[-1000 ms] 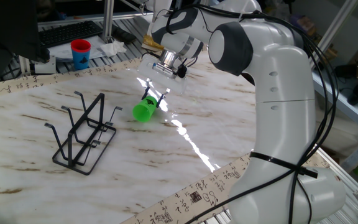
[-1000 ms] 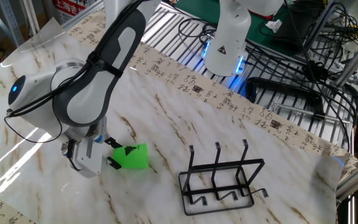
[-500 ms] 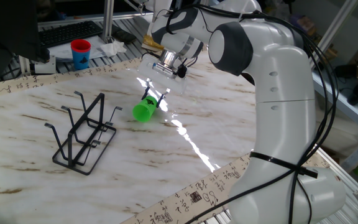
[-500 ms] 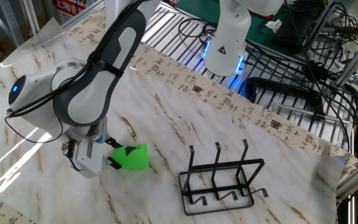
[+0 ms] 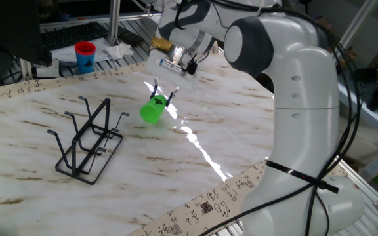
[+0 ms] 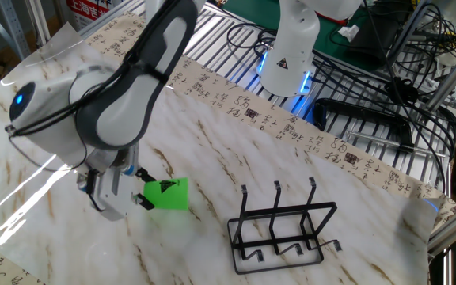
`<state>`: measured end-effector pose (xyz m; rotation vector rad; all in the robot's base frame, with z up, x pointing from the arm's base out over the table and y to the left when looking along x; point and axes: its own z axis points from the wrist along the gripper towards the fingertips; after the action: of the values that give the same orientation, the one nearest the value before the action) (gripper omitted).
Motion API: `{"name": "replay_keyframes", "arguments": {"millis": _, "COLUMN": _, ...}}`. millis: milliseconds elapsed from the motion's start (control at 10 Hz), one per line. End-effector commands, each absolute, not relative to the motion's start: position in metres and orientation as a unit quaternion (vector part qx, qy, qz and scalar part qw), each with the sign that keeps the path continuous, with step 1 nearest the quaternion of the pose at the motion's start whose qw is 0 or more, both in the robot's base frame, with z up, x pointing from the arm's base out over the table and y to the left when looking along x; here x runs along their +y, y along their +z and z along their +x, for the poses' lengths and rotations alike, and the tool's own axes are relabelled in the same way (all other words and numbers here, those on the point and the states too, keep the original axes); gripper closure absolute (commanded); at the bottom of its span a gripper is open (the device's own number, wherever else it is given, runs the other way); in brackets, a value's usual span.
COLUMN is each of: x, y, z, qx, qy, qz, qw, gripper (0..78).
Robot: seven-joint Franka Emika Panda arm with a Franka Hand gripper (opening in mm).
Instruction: Put the cup on the cup rack
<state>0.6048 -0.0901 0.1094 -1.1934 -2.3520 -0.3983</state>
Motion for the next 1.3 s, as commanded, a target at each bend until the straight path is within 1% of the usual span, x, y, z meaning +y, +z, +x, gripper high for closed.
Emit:
{"name": "replay_keyframes", "arguments": {"millis": 100, "x": -0.084, "y": 0.142, "z": 0.604, "qx": -0.876, "qy": -0.113, "qz": -0.435, "qw": 0.177, "gripper": 76.3}}
{"name": "replay_keyframes", "arguments": {"millis": 500, "x": -0.082, "y": 0.188, "z": 0.596, "qx": -0.892, "qy": -0.101, "qz": -0.416, "qw": 0.143, "gripper": 76.3}}
{"name": "replay_keyframes", "arguments": {"millis": 800, "x": -0.070, "y": 0.213, "z": 0.580, "qx": -0.901, "qy": -0.090, "qz": -0.408, "qw": 0.115, "gripper": 76.3}}
{"name": "replay_keyframes", "arguments": {"millis": 1000, "x": -0.056, "y": 0.229, "z": 0.565, "qx": -0.904, "qy": -0.092, "qz": -0.406, "qw": 0.092, "gripper": 76.3}}
{"name": "replay_keyframes", "arguments": {"millis": 1100, "x": -0.050, "y": 0.238, "z": 0.559, "qx": -0.906, "qy": -0.091, "qz": -0.406, "qw": 0.085, "gripper": 76.3}}
{"name": "replay_keyframes", "arguments": {"millis": 1300, "x": -0.041, "y": 0.252, "z": 0.551, "qx": -0.903, "qy": -0.089, "qz": -0.411, "qw": 0.085, "gripper": 76.3}}
